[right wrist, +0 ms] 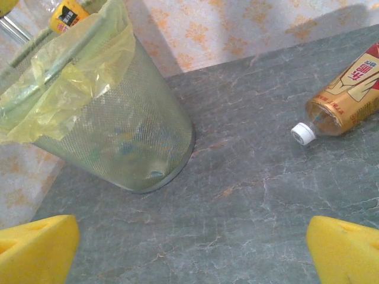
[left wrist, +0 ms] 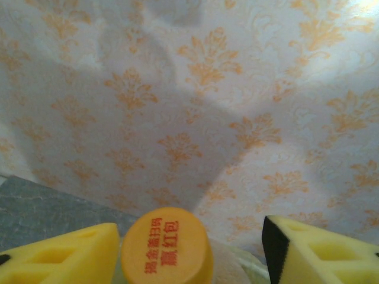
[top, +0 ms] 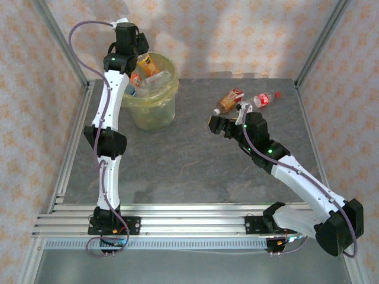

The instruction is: Put the plastic bottles in the bin

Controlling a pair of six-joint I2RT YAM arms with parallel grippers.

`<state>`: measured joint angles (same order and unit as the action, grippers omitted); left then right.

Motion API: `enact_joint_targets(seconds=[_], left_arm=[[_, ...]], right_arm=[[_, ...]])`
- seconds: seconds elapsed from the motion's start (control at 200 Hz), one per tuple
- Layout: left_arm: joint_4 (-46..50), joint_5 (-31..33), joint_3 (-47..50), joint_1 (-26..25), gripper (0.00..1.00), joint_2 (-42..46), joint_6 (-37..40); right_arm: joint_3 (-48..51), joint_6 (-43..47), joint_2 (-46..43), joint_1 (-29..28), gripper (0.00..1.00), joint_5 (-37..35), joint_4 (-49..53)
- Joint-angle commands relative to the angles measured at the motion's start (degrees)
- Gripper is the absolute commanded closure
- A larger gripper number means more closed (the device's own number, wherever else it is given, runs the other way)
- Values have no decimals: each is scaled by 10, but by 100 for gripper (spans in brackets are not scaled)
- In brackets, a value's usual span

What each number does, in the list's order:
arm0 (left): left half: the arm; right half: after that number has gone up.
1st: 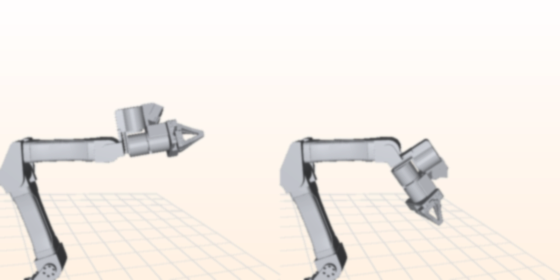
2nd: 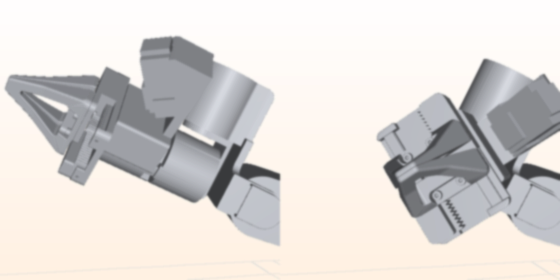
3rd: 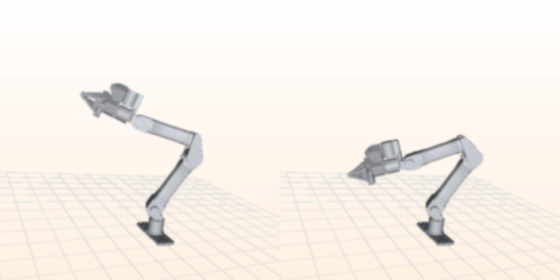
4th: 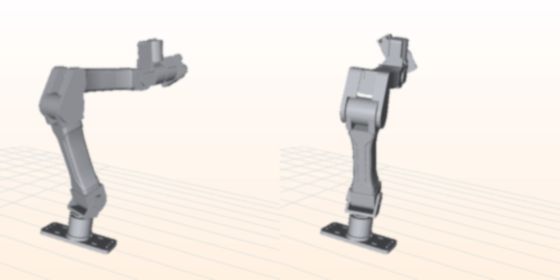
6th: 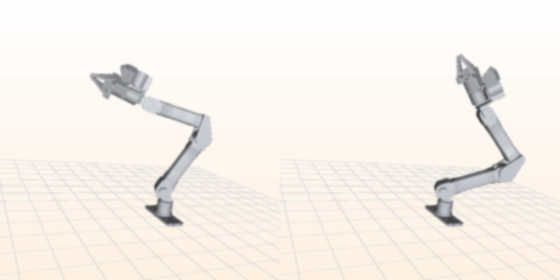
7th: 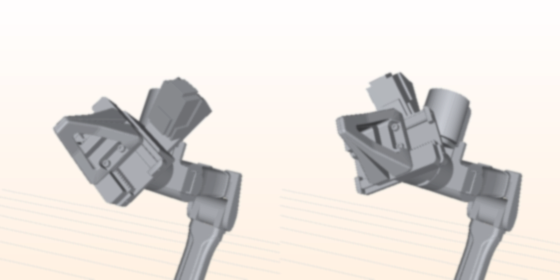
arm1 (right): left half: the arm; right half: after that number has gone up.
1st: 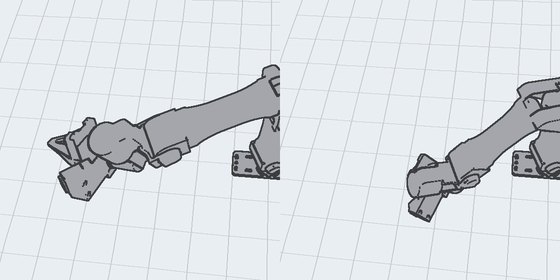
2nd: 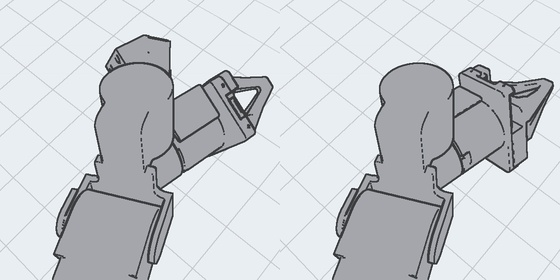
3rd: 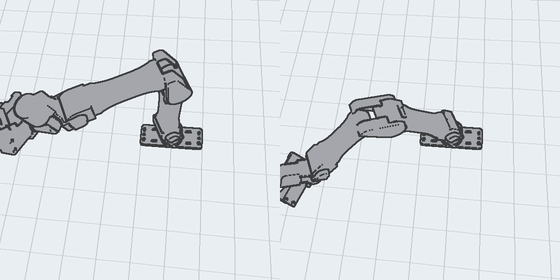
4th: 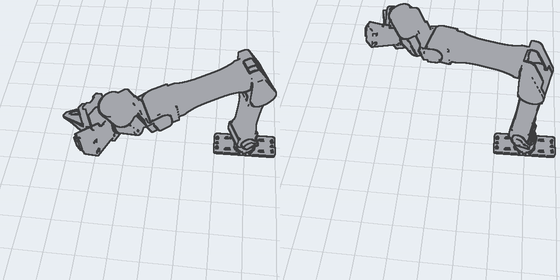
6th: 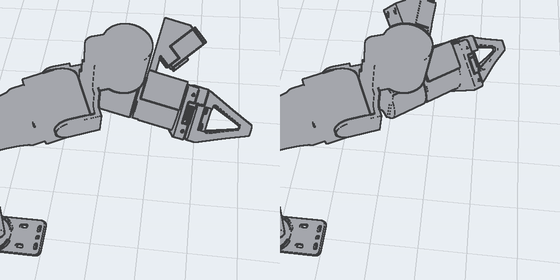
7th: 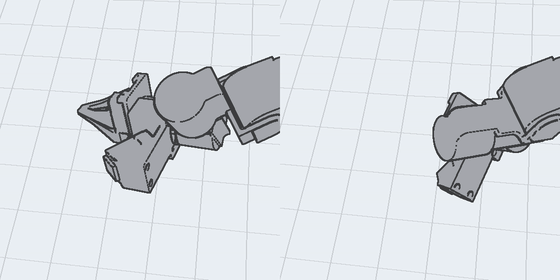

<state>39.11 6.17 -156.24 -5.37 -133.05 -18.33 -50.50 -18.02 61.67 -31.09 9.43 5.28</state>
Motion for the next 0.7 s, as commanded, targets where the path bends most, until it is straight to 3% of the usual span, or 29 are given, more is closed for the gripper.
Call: enact_joint_targets(seconds=[0.0,0.255,0.43,0.696], left_arm=[[11,-5,-7,9,51,19,2],[61,11,23,9,86,47,-30],[27,5,109,11,91,100,-90],[-14,28,230,12,87,177,-161]], right_arm=[[-16,-9,5,1,1,-20,9],[-17,-12,16,1,1,-13,-1],[-12,-15,18,0,1,-10,-7],[-4,-10,14,0,1,-10,-12]])
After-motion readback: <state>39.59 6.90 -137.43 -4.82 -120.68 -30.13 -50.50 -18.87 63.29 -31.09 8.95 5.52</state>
